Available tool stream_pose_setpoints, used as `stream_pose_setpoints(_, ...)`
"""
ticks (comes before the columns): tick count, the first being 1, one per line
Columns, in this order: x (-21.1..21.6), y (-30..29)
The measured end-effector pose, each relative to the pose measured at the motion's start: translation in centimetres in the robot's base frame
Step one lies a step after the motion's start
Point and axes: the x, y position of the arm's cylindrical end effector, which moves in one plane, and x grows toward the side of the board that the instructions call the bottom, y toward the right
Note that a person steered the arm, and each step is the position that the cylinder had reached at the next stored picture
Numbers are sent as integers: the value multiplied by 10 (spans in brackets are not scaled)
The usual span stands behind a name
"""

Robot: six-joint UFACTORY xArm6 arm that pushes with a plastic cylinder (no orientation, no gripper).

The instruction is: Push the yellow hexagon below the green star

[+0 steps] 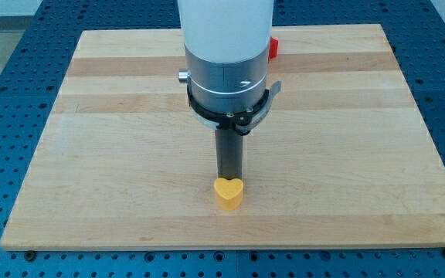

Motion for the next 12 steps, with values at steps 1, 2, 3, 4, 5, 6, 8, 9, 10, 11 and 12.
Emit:
stream_pose_setpoints(1,-2,0)
stream_pose_setpoints(2,-33,8)
stream_pose_setpoints(3,-99,60)
stream_pose_setpoints(4,-137,119)
stream_pose_setpoints(5,-147,167)
stream_pose_setpoints(6,-147,170)
stream_pose_setpoints(8,-155,199)
stream_pose_setpoints(9,-180,207)
stream_pose_setpoints(10,-188,172)
stream_pose_setpoints(11,-198,152)
stream_pose_setpoints(12,-212,132)
